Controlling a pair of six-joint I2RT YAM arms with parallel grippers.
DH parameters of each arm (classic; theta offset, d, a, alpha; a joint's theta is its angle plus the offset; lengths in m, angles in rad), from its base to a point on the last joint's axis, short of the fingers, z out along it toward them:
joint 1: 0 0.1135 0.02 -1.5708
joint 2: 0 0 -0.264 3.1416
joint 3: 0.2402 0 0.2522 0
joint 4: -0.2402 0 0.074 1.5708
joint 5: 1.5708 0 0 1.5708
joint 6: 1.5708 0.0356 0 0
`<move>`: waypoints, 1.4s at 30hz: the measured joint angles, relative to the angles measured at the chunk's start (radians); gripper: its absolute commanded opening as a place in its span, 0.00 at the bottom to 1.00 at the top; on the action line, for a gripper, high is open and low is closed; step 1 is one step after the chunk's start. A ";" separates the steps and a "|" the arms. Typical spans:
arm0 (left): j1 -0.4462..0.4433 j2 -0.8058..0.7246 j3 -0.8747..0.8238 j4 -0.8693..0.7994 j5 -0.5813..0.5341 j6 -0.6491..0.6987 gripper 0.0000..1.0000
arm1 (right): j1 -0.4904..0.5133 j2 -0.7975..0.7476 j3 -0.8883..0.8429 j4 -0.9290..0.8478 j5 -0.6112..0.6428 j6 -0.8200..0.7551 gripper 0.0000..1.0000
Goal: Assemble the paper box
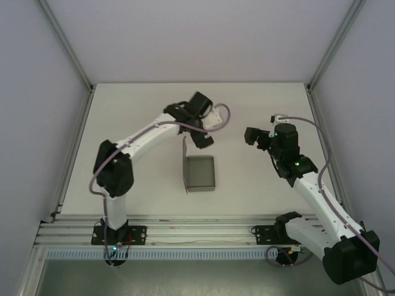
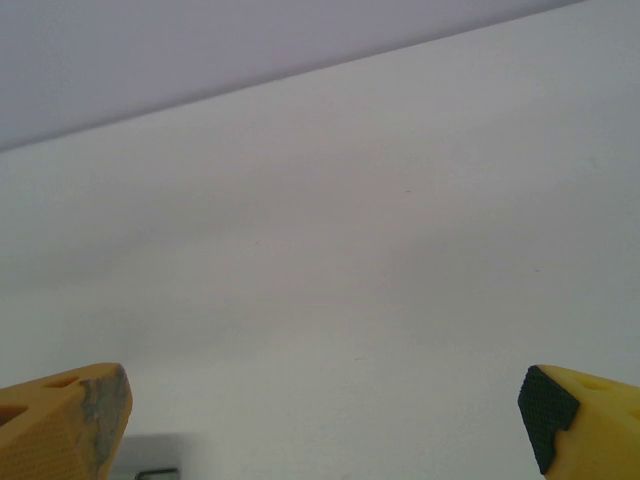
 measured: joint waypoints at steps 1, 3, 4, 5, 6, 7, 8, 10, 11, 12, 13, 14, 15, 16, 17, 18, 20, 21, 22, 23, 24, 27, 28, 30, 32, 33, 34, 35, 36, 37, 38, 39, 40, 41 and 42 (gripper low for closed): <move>0.032 -0.036 -0.019 0.043 0.010 -0.058 1.00 | 0.000 0.018 0.000 0.003 -0.042 -0.034 1.00; 0.101 -0.109 -0.061 0.123 0.026 -0.180 1.00 | 0.010 0.080 0.001 0.010 -0.145 -0.120 1.00; 0.138 -0.150 -0.094 0.171 0.033 -0.242 1.00 | 0.026 0.118 0.008 0.006 -0.179 -0.170 1.00; 0.175 -0.195 -0.140 0.223 0.045 -0.306 1.00 | 0.052 0.165 0.023 -0.007 -0.203 -0.227 1.00; 0.217 -0.246 -0.199 0.276 0.055 -0.370 1.00 | 0.094 0.227 0.051 -0.031 -0.221 -0.301 1.00; 0.259 -0.296 -0.264 0.324 0.071 -0.433 1.00 | 0.138 0.289 0.087 -0.057 -0.232 -0.376 1.00; 0.296 -0.342 -0.327 0.366 0.081 -0.488 1.00 | 0.183 0.356 0.131 -0.086 -0.242 -0.453 0.98; 0.367 -0.429 -0.458 0.426 0.078 -0.593 1.00 | 0.260 0.500 0.237 -0.140 -0.266 -0.587 0.92; 0.391 -0.459 -0.509 0.438 0.070 -0.634 1.00 | 0.285 0.566 0.289 -0.164 -0.275 -0.637 0.90; 0.411 -0.482 -0.557 0.446 0.058 -0.674 1.00 | 0.304 0.637 0.352 -0.197 -0.280 -0.684 0.88; 0.422 -0.495 -0.592 0.446 0.045 -0.702 1.00 | 0.315 0.706 0.415 -0.224 -0.285 -0.726 0.86; 0.428 -0.501 -0.620 0.446 0.037 -0.723 1.00 | 0.321 0.761 0.467 -0.244 -0.288 -0.761 0.83; 0.429 -0.503 -0.647 0.445 0.024 -0.742 1.00 | 0.325 0.821 0.524 -0.269 -0.290 -0.797 0.81; 0.429 -0.503 -0.665 0.443 0.018 -0.753 1.00 | 0.329 0.869 0.570 -0.290 -0.294 -0.828 0.78; 0.428 -0.502 -0.685 0.439 0.011 -0.765 1.00 | 0.333 0.916 0.613 -0.314 -0.298 -0.857 0.74; 0.428 -0.502 -0.698 0.436 0.005 -0.772 1.00 | 0.337 0.949 0.642 -0.333 -0.301 -0.879 0.70; 0.429 -0.502 -0.718 0.430 -0.016 -0.785 1.00 | 0.344 1.001 0.685 -0.371 -0.313 -0.911 0.59; 0.429 -0.502 -0.723 0.430 -0.026 -0.787 1.00 | 0.347 1.017 0.695 -0.382 -0.320 -0.920 0.55; 0.432 -0.502 -0.726 0.431 -0.035 -0.791 1.00 | 0.350 1.027 0.699 -0.389 -0.326 -0.929 0.50; 0.435 -0.502 -0.728 0.430 -0.042 -0.794 1.00 | 0.352 1.032 0.699 -0.396 -0.329 -0.930 0.47; 0.439 -0.502 -0.728 0.430 -0.047 -0.797 1.00 | 0.355 1.035 0.699 -0.402 -0.331 -0.932 0.44; 0.451 -0.500 -0.728 0.431 -0.062 -0.801 1.00 | 0.357 1.035 0.699 -0.402 -0.320 -0.912 0.31; 0.455 -0.499 -0.728 0.431 -0.065 -0.802 1.00 | 0.357 1.036 0.699 -0.399 -0.311 -0.902 0.27; 0.459 -0.496 -0.728 0.430 -0.071 -0.803 1.00 | 0.357 1.037 0.697 -0.385 -0.286 -0.872 0.20; 0.459 -0.496 -0.728 0.431 -0.084 -0.804 1.00 | 0.357 1.036 0.682 -0.357 -0.253 -0.838 0.16; 0.459 -0.496 -0.728 0.431 -0.090 -0.804 1.00 | 0.357 1.034 0.668 -0.334 -0.232 -0.814 0.15; 0.459 -0.496 -0.728 0.430 -0.095 -0.804 1.00 | 0.359 1.031 0.650 -0.310 -0.208 -0.786 0.14; 0.459 -0.496 -0.728 0.430 -0.101 -0.804 1.00 | 0.361 1.024 0.628 -0.283 -0.186 -0.751 0.13; 0.459 -0.496 -0.728 0.430 -0.110 -0.805 1.00 | 0.362 1.014 0.611 -0.262 -0.165 -0.720 0.13; 0.459 -0.496 -0.728 0.430 -0.117 -0.806 1.00 | 0.364 1.003 0.595 -0.248 -0.138 -0.684 0.12; 0.459 -0.496 -0.728 0.430 -0.126 -0.809 1.00 | 0.366 0.991 0.579 -0.234 -0.109 -0.639 0.12; 0.459 -0.496 -0.728 0.430 -0.139 -0.813 1.00 | 0.368 0.982 0.568 -0.223 -0.077 -0.590 0.11; 0.459 -0.496 -0.728 0.430 -0.149 -0.818 1.00 | 0.369 0.977 0.562 -0.217 -0.040 -0.534 0.10; 0.459 -0.497 -0.728 0.430 -0.165 -0.824 1.00 | 0.370 0.975 0.560 -0.219 0.008 -0.463 0.10; 0.459 -0.497 -0.727 0.430 -0.176 -0.829 1.00 | 0.372 0.974 0.562 -0.222 0.051 -0.395 0.10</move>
